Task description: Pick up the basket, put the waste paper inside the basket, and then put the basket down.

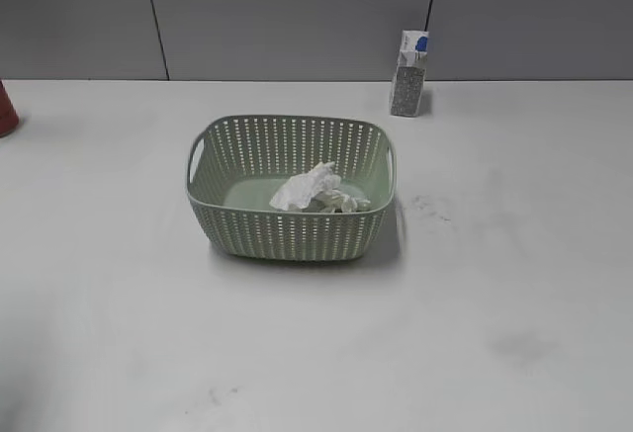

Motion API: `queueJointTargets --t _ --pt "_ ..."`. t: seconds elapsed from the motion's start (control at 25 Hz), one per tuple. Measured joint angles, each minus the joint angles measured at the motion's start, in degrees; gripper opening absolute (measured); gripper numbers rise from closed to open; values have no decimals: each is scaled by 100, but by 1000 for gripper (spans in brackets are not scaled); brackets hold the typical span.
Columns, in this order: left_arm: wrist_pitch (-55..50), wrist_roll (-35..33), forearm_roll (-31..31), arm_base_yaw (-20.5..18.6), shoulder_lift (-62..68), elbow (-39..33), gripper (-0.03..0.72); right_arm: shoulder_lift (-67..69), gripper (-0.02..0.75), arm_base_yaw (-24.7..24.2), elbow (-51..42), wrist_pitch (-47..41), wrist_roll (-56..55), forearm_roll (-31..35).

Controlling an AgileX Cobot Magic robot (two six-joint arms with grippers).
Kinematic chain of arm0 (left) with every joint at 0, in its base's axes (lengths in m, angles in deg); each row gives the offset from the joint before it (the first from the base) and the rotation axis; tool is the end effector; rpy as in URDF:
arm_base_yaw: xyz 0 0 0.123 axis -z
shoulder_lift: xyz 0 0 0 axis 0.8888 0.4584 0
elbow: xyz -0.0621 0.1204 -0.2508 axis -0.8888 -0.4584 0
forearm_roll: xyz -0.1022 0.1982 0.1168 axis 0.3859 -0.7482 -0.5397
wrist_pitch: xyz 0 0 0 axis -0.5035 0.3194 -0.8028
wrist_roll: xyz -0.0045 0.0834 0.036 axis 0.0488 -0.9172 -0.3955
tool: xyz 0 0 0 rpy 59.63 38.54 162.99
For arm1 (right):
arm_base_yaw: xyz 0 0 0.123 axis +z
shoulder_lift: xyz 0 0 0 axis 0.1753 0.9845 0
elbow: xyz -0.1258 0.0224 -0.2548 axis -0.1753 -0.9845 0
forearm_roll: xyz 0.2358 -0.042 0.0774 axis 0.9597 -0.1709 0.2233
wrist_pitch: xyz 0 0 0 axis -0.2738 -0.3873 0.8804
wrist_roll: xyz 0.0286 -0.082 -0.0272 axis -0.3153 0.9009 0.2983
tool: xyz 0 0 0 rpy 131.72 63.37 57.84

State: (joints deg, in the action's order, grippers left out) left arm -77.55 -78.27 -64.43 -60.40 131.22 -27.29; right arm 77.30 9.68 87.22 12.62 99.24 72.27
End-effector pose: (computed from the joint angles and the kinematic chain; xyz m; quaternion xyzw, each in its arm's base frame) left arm 0.1882 -0.0180 0.2811 0.0470 0.9740 -0.0566 0.2144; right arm 0.0232 0.0098 0.2620 -0.0763 0.8677 0.0160 0.4910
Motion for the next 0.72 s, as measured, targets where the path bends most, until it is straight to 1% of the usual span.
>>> queueJointTargets --t 0.24,0.6,0.72 --pt "-34 0 -5 0 -1734 -906 590 0 581 0 0 4 0 -5" --pt "-215 0 -12 0 -3954 -1464 590 0 581 0 0 6 0 16" --pt "-356 116 -14 -11 -4500 -1554 590 0 581 0 0 6 0 18"
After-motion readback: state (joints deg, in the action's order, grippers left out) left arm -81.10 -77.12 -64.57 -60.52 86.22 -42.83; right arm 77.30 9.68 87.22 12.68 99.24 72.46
